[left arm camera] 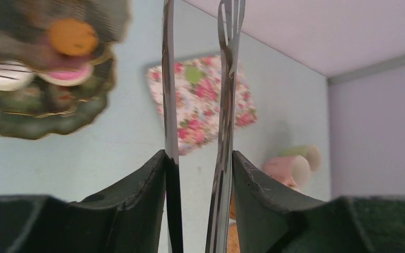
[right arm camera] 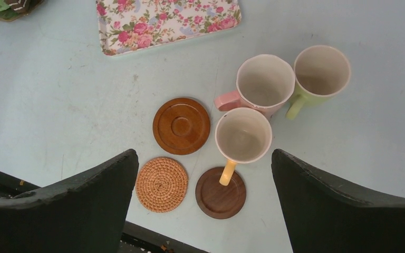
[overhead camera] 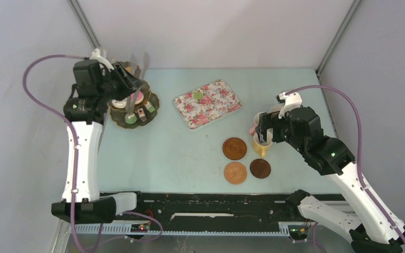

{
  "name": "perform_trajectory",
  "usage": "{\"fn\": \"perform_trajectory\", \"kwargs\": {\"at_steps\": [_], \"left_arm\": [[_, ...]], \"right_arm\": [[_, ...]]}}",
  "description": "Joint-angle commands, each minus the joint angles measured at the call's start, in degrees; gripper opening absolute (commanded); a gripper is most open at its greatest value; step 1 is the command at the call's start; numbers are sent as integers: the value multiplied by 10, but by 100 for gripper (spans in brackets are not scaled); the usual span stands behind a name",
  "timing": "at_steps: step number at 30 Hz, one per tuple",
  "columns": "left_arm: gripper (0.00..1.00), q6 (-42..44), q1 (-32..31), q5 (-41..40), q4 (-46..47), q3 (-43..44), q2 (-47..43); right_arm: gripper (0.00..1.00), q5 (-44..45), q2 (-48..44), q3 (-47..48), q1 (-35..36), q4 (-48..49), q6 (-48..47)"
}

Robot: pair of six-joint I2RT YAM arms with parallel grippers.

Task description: Serve the afternoon tea

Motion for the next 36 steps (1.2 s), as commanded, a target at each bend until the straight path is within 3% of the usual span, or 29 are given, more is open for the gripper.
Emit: {"fn": "perform_trajectory", "kwargs": {"at_steps": [1, 7, 12, 15, 17, 20, 25, 29, 36], "left_arm": [[49, -62, -65, 70, 172, -100, -45], [49, -52, -171, 51, 207, -144, 50], [49, -29, -191, 40, 131, -63, 187], [52, -74, -204, -6, 80, -5, 255], [51, -137, -208, 4, 105, -8, 285], [51, -212, -225, -9, 153, -11, 315], [51, -284, -248, -74, 149, 24, 370], [54, -289, -270, -150, 127, 56, 393], [52, -308, -285, -194, 111, 67, 413]], "right_arm": [[100, -1, 10, 31, -10, 22, 5], [100, -6, 26, 44, -42, 26, 19], [100, -6, 31, 49, -73, 19, 31], [100, -2, 31, 49, -83, 9, 38], [100, -4, 35, 49, -85, 4, 43], [100, -11, 32, 49, -86, -1, 43], [100, 0, 19, 48, -89, -25, 41], [100, -8, 10, 44, -95, -41, 42], [100, -14, -19, 18, -101, -37, 47]]}}
